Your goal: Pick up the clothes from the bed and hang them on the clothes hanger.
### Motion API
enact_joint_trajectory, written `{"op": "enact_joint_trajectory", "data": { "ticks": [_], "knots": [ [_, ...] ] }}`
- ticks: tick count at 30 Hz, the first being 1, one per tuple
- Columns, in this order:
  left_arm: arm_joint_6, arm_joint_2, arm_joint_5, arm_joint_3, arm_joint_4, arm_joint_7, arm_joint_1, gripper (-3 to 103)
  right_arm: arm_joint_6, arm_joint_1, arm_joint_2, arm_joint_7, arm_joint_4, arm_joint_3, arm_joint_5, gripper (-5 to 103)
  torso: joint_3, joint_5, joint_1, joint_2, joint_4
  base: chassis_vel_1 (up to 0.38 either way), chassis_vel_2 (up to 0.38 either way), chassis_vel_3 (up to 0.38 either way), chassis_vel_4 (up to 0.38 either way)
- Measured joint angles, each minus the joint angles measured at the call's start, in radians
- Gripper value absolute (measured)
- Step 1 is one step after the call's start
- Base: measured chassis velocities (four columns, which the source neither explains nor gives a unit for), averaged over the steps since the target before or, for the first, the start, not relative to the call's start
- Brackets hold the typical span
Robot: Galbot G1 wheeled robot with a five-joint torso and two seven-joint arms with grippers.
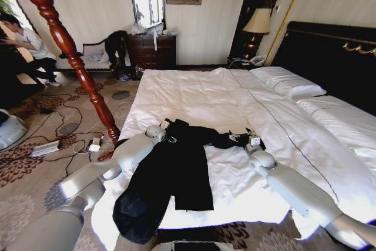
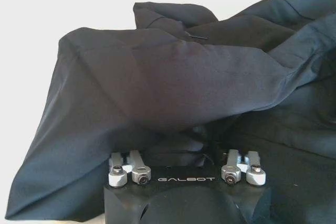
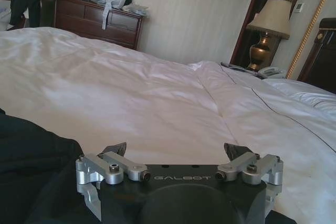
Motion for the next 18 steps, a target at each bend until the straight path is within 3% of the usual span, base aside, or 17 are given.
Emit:
{"op": "enact_joint_trajectory", "data": {
  "ticks": [3,5,8,10,12,18],
  "knots": [
    [0.0,0.0,0.033,-0.01,-0.005,0.003,0.005,47,0.001,-0.011,-0.013,0.001,0.012,0.01,0.001,100,0.0,-0.0001,0.0,0.0,-0.0003,0.0,0.0,0.0,0.0],
    [0.0,0.003,0.04,-0.012,-0.011,0.004,0.007,47,0.002,-0.014,-0.015,0.001,0.014,0.013,0.001,100,0.0,-0.0001,0.0,0.0,-0.0004,0.0,0.0,0.0,0.0],
    [0.003,0.03,0.076,-0.021,-0.048,-0.016,0.011,32,0.005,-0.038,-0.033,0.001,0.03,0.036,0.001,100,0.0,-0.0004,0.0,0.0,-0.0007,0.0,0.0,0.0,0.0],
    [0.005,0.038,0.08,-0.024,-0.059,-0.027,0.012,32,0.006,-0.045,-0.038,0.001,0.033,0.042,0.0,100,0.0,-0.0003,0.0,0.0,-0.0006,0.0,0.0,0.0,0.0],
    [0.006,0.061,0.107,-0.035,-0.087,-0.063,0.014,25,0.011,-0.062,-0.051,0.0,0.042,0.055,-0.005,100,0.0,-0.0004,0.0,0.0,-0.0002,0.0,0.0,0.0,0.0],
    [0.007,0.095,0.182,-0.063,-0.143,-0.122,0.02,24,0.016,-0.092,-0.071,-0.001,0.061,0.078,-0.012,100,0.0,-0.0002,0.0,0.0,-0.0001,0.0,0.0,0.0,0.0]
  ]
}}
